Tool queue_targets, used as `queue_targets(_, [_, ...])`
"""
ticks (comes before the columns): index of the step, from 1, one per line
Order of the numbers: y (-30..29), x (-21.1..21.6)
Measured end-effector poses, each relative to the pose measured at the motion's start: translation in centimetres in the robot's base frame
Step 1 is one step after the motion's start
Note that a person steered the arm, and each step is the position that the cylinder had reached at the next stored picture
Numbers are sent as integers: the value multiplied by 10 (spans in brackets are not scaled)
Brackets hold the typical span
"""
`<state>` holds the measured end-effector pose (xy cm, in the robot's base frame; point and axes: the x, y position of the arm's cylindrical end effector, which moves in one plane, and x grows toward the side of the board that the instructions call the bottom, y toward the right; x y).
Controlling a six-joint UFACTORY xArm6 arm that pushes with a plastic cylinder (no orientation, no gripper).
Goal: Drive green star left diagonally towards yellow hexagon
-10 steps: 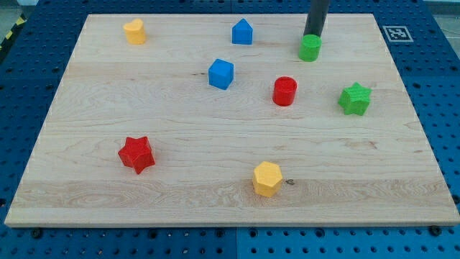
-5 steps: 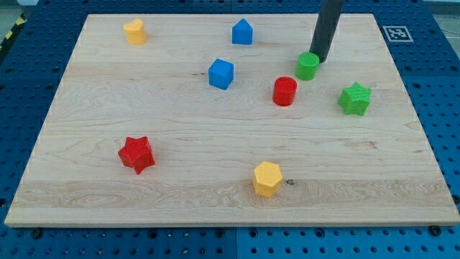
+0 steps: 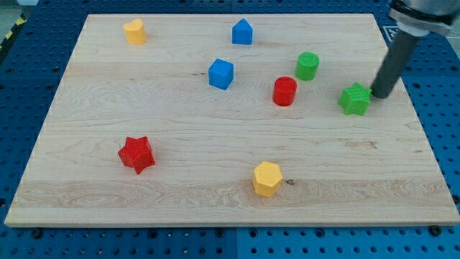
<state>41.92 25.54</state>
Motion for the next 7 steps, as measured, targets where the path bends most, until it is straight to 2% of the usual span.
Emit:
queue_targets(1, [13, 13])
queue_targets(2, [13, 47])
queue_targets(3, [-17, 44])
queue_targets(4, [-42, 13])
queue_targets(7, [-8, 1])
